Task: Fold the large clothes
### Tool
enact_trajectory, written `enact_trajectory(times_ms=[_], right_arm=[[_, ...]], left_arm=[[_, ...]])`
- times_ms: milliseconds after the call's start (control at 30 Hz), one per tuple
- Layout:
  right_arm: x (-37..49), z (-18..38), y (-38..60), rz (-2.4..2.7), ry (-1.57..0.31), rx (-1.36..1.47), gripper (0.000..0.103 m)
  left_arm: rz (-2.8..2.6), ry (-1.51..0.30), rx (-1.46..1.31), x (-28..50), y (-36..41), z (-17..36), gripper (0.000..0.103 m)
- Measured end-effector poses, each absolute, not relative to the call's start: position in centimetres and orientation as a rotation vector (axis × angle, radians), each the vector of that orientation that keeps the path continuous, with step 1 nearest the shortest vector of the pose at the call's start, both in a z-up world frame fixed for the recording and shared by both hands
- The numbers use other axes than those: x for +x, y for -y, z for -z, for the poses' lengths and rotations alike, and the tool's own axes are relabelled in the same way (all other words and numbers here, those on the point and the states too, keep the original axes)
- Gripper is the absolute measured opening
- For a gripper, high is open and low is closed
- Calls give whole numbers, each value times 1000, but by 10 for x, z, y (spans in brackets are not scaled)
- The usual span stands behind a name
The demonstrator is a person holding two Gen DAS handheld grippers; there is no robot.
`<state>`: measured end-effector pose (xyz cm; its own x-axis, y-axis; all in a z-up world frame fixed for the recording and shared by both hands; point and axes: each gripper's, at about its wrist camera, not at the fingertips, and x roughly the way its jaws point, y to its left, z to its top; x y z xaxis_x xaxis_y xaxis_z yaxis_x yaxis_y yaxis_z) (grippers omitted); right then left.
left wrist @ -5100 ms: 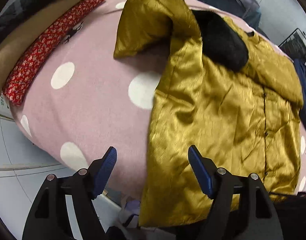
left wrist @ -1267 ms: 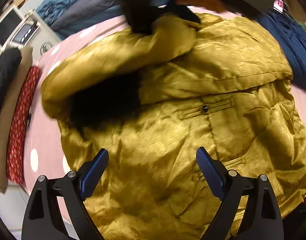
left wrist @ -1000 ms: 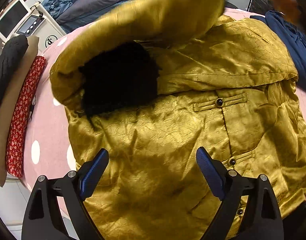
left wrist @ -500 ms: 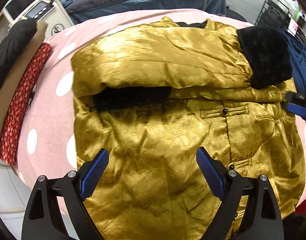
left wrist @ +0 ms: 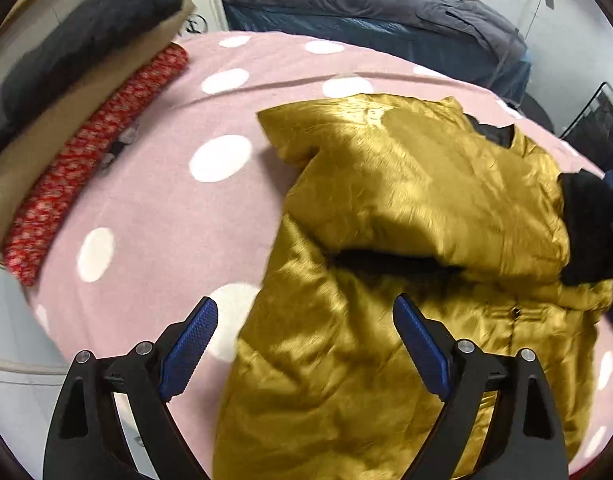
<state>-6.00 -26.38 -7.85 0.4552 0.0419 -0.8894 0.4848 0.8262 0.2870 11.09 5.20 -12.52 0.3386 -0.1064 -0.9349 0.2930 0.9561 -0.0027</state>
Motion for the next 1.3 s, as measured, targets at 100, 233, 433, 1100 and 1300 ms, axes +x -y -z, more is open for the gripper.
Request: enact_trajectory(times_ms=[100, 233, 433, 1100, 1300], right_arm=[[-55, 97, 263, 290, -1149, 584, 39], [-57, 93, 257, 282, -1145, 524, 32], [-68, 115, 260, 286, -1227, 517, 31], [-117, 72, 279, 436, -1130, 524, 70], [-85, 50, 237, 316, -1055, 293, 70]], left_arm=[[263, -1189, 282, 120, -34, 140, 87], [124, -1202, 272, 150, -39, 160, 84], [-21, -1283, 133, 195, -73, 188, 91], [170, -1125, 174, 128, -110, 111, 94], [356, -1016, 131, 149, -30, 71, 93]])
